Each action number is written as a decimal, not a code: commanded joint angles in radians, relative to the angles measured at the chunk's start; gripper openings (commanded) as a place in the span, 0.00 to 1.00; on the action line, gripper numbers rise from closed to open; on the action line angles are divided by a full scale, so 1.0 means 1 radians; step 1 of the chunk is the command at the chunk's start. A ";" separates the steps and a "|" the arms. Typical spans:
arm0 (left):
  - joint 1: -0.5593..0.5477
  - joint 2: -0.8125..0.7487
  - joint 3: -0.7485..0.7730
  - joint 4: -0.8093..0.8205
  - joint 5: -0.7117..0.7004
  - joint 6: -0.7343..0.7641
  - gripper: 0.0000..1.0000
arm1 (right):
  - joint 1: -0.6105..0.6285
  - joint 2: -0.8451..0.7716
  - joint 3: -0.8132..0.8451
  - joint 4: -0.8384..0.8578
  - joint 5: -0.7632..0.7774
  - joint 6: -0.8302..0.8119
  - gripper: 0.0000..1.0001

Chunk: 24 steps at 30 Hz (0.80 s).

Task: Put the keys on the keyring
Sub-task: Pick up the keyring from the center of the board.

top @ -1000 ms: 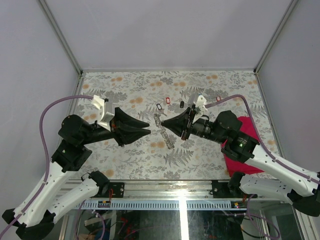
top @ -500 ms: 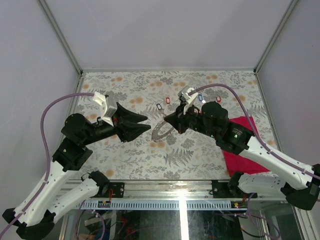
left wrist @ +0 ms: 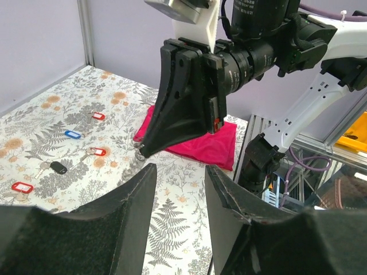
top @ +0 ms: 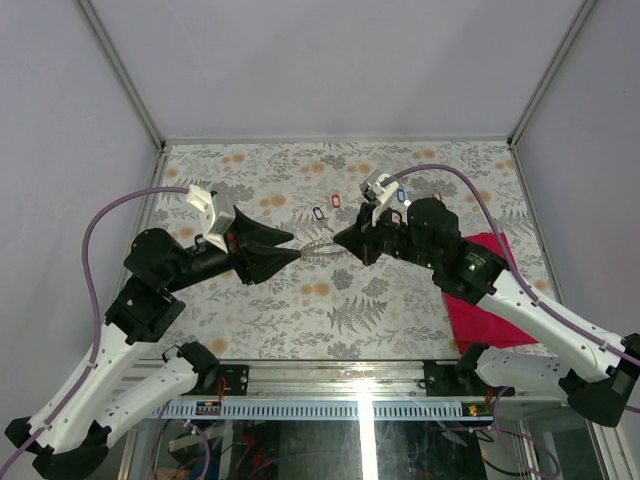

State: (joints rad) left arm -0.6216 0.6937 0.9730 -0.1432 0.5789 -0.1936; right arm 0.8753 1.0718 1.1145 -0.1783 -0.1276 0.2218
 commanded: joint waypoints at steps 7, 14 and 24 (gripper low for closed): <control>0.002 0.000 -0.020 0.022 0.025 -0.004 0.40 | -0.004 -0.112 -0.104 0.257 -0.221 -0.038 0.00; 0.002 -0.006 -0.045 0.110 0.133 -0.009 0.36 | -0.005 -0.140 -0.106 0.281 -0.244 -0.073 0.00; 0.002 0.022 -0.028 0.159 0.229 -0.002 0.23 | -0.005 -0.152 -0.132 0.404 -0.364 -0.056 0.00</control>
State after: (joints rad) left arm -0.6216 0.7101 0.9348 -0.0658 0.7464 -0.1967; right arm 0.8722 0.9562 0.9771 0.0776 -0.4438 0.1650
